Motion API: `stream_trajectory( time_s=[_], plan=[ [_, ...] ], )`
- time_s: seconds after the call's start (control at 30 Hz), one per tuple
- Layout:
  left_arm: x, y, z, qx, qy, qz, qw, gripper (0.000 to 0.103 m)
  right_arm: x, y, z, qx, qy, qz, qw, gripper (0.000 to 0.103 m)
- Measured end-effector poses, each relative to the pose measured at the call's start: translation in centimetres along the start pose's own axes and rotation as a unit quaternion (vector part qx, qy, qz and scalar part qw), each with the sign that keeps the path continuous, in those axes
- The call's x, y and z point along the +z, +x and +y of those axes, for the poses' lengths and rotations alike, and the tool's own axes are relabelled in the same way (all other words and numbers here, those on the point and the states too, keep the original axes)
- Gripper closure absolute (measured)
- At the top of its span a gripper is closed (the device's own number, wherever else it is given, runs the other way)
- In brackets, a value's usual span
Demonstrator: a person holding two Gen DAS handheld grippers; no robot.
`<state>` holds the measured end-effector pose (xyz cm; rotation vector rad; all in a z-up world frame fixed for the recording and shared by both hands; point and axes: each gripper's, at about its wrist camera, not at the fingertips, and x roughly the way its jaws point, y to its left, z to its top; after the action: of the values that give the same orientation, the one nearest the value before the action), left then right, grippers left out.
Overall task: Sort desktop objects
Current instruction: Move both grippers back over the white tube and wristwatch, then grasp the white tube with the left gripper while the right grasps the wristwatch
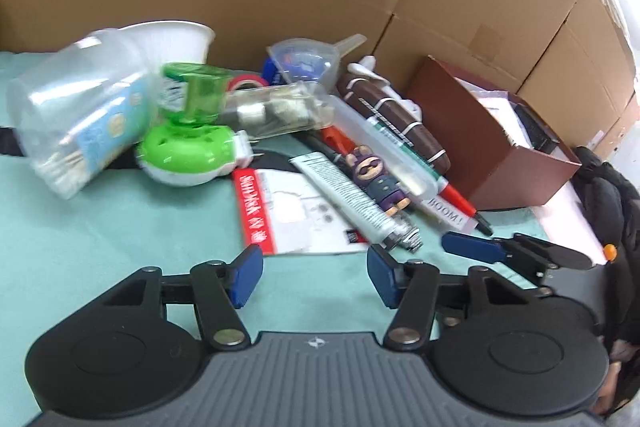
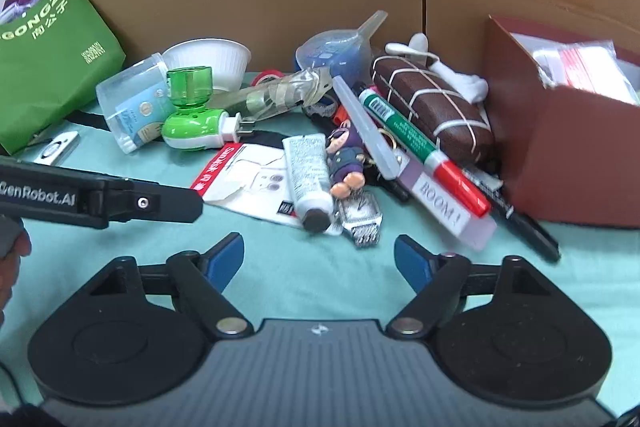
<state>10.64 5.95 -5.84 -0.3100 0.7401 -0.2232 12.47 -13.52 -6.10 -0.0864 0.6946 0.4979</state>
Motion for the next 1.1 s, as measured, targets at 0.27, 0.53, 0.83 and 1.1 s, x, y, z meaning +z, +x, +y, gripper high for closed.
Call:
stream_trajectory(
  time_s=[0.27,0.53,0.83,1.1],
  plan=[
    [1.5,4.8,-2.5,-0.012,0.002,0.016,0.9998,0.044,0.2,1.9,-1.4,-0.024,-0.013,-0.001,1.000,0.047],
    [2.2,6.9,-3.9,-0.003,0.026,0.006,0.9996,0.043,1.0,0.9,-1.1,-0.010,-0.042,-0.007,0.999,0.053],
    [2.1,6.9,-3.9,0.006,0.035,0.003,0.9994,0.049,1.0,1.8,-1.8,-0.036,-0.065,0.003,0.997,0.057],
    [1.4,5.4,-2.8,-0.014,0.014,0.015,0.9997,0.075,0.8,1.7,-1.7,0.003,-0.044,0.004,0.999,0.080]
  ],
)
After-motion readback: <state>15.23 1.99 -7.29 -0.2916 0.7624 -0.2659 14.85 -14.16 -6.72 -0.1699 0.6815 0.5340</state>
